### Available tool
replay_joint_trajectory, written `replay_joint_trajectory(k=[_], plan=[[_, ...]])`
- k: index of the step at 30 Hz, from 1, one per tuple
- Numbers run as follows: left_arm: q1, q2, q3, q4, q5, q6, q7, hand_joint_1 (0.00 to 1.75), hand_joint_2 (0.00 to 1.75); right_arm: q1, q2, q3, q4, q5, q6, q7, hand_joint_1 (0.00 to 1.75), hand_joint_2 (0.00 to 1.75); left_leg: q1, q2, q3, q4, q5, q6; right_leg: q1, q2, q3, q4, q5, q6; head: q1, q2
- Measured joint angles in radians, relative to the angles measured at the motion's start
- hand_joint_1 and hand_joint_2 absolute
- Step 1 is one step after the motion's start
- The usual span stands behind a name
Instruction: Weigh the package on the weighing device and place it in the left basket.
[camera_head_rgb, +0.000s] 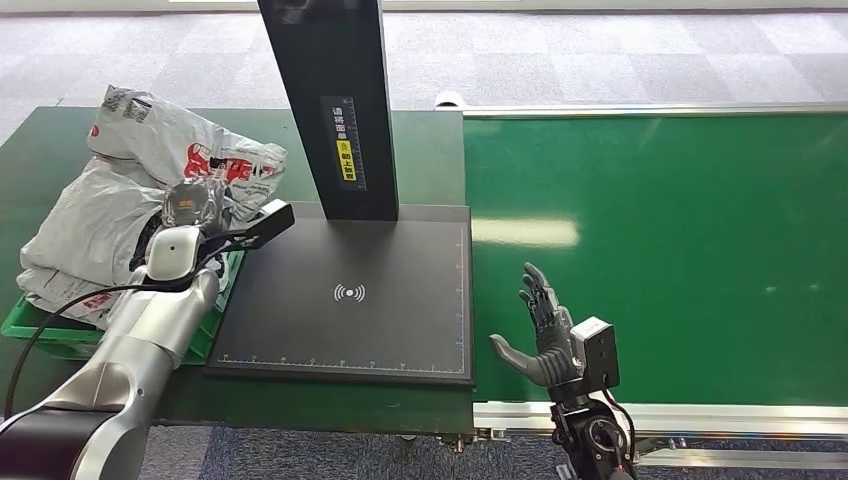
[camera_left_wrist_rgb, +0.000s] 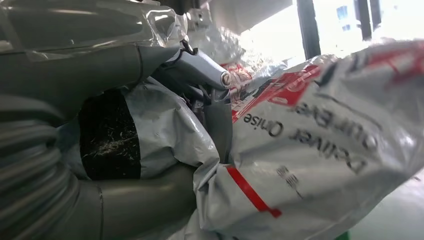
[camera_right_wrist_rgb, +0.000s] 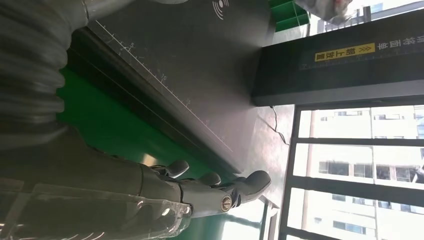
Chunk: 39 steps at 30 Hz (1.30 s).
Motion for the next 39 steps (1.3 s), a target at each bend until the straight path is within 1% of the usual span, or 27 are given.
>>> replay_joint_trajectory(k=[3,7,11,12,13,14,15,16,17,18,20,21,23,25,29,36,38,39], plan=[[-0.018,0.028,0.008,0.006,-0.006,0.061,0.03,1.67,1.75,0.004,0.0,-0.001,-0.005,0.0,0.0,0.004,0.0,1.75,0.0,0.0,0.0,0.0,0.0,0.0,0.0,0.0,0.0,0.0,0.0,0.0,0.0,0.0],[-0.028,0.061,0.044,0.007,-0.005,0.197,0.044,1.7,1.75,0.005,0.0,-0.002,-0.006,-0.005,-0.004,0.01,0.0,1.75,0.001,-0.001,0.0,0.0,0.0,0.0,0.001,0.0,0.0,0.001,0.0,0.0,0.0,0.0],[-0.028,0.077,0.077,0.005,-0.004,0.239,0.038,1.67,1.75,0.005,0.0,-0.001,-0.006,-0.01,-0.008,0.011,0.0,1.75,0.0,-0.002,-0.001,0.0,0.0,0.0,0.0,0.0,0.0,0.001,0.0,0.0,0.0,0.0],[-0.028,0.079,0.085,0.004,-0.001,0.243,0.035,1.61,1.75,0.005,0.0,-0.001,-0.006,-0.011,-0.009,0.011,0.0,1.75,0.0,-0.002,-0.001,0.0,0.0,0.0,0.0,0.0,0.0,0.001,0.0,0.0,0.0,0.0],[-0.028,0.081,0.096,0.004,0.006,0.238,0.026,1.52,1.75,0.004,0.0,-0.001,-0.006,-0.013,-0.01,0.012,0.0,1.75,0.0,-0.002,-0.001,0.0,0.0,0.0,0.0,-0.001,0.0,0.001,0.0,0.0,0.0,0.0],[-0.028,0.083,0.108,0.004,0.015,0.218,0.013,1.3,1.75,0.004,0.0,0.0,-0.006,-0.015,-0.011,0.012,0.0,1.75,0.0,-0.002,-0.001,0.0,0.0,0.0,0.0,-0.001,0.0,0.001,0.0,0.0,0.0,0.0],[-0.028,0.084,0.119,0.005,0.022,0.189,-0.001,1.04,1.75,0.003,0.0,0.0,-0.006,-0.017,-0.011,0.012,0.0,1.75,0.0,-0.002,-0.001,0.0,0.0,0.0,0.0,-0.001,0.0,0.001,0.0,0.0,0.0,0.0],[-0.028,0.086,0.129,0.008,0.027,0.148,-0.014,0.81,1.75,0.002,0.0,0.001,-0.005,-0.018,-0.01,0.011,0.0,1.75,0.0,-0.003,-0.001,0.0,0.0,0.0,0.0,-0.001,0.0,0.001,0.0,0.0,0.0,0.0],[-0.028,0.087,0.137,0.012,0.027,0.104,-0.026,0.52,1.75,-0.001,0.0,0.002,-0.004,-0.019,-0.008,0.01,0.0,1.75,0.0,-0.003,-0.001,0.0,0.0,0.0,0.0,-0.001,0.0,0.0,0.0,0.0,0.0,0.0],[-0.028,0.088,0.142,0.017,0.024,0.056,-0.038,0.33,1.75,-0.005,0.0,0.003,-0.002,-0.018,-0.005,0.008,0.0,1.75,0.0,-0.003,-0.001,0.0,0.0,0.0,0.0,-0.001,0.0,0.0,0.0,0.0,0.0,0.0],[-0.031,0.09,0.15,0.035,0.02,-0.066,-0.072,0.05,1.75,-0.018,0.0,0.008,0.006,-0.015,0.0,0.002,0.0,1.75,0.0,-0.003,-0.001,0.0,0.0,0.0,0.0,-0.001,0.0,0.001,0.0,0.0,0.0,0.0],[-0.034,0.09,0.153,0.046,0.022,-0.134,-0.094,0.01,1.75,-0.026,0.0,0.011,0.013,-0.013,0.002,-0.002,0.0,1.75,0.0,-0.003,-0.001,0.0,0.0,0.0,0.0,-0.001,0.0,0.001,0.0,0.0,0.0,0.0],[-0.039,0.09,0.157,0.069,0.034,-0.243,-0.128,0.0,1.75,-0.043,0.0,0.015,0.03,-0.007,0.005,-0.008,0.0,1.75,0.0,-0.002,0.0,0.0,0.0,0.0,0.0,-0.001,0.0,0.001,0.0,0.0,0.0,0.0],[-0.044,0.089,0.161,0.086,0.049,-0.288,-0.127,0.0,1.75,-0.054,0.001,0.017,0.044,-0.004,0.005,-0.01,0.0,1.75,0.0,-0.002,0.0,0.0,0.0,0.0,0.0,-0.001,0.0,0.001,0.0,0.0,0.0,0.0],[-0.055,0.087,0.177,0.104,0.069,-0.296,-0.096,0.0,1.75,-0.058,0.007,0.017,0.055,0.001,0.004,-0.01,0.0,1.75,0.0,-0.002,0.0,0.0,0.0,0.0,0.0,-0.001,0.0,0.001,0.0,0.0,0.0,0.0],[-0.062,0.086,0.184,0.119,0.07,-0.296,-0.09,0.0,1.75,-0.06,0.008,0.017,0.064,0.002,0.004,-0.01,0.0,1.75,0.0,-0.002,0.0,0.0,0.0,0.0,0.0,-0.001,0.0,0.001,0.0,0.0,0.0,0.0],[-0.062,0.086,0.187,0.121,0.073,-0.278,-0.077,0.0,1.75,-0.06,0.008,0.017,0.065,0.002,0.003,-0.01,0.0,1.75,0.0,-0.002,0.0,0.0,0.0,0.0,0.0,-0.001,0.0,0.001,0.0,0.0,0.0,0.0],[-0.06,0.085,0.19,0.121,0.076,-0.251,-0.065,0.0,1.75,-0.06,0.009,0.017,0.065,0.001,0.003,-0.009,0.0,1.75,0.0,-0.002,0.0,0.0,0.0,0.0,0.0,-0.001,0.0,0.001,0.0,0.0,0.0,0.0]])
